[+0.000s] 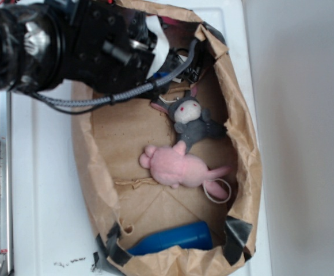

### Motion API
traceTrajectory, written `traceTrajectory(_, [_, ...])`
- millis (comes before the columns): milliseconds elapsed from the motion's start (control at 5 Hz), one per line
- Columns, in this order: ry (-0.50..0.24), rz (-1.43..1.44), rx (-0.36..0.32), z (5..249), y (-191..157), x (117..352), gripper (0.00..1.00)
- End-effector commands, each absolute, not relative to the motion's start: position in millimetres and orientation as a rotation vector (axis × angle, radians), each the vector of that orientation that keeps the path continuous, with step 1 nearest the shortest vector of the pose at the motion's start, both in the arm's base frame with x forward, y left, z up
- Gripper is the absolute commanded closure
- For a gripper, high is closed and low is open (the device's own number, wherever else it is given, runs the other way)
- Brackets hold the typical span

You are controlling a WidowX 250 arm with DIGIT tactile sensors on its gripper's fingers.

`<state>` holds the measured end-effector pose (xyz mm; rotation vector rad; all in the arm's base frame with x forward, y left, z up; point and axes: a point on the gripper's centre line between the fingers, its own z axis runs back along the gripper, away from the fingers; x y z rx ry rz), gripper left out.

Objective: Grab the green ball.

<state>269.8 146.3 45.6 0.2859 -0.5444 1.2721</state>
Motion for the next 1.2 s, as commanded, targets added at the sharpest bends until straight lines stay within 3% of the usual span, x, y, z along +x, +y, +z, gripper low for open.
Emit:
traceTrajectory(0, [-0.576,1.328,0.273,51,145,265,1.0])
traceTrajectory(200, [-0.609,1.337,0.292,41,139,268,1.0])
traceTrajectory(600, [-0.608,1.232,0.219,54,120,270,1.0])
traceTrajectory(1000, [-0.611,1.113,0.063,104,74,283,1.0])
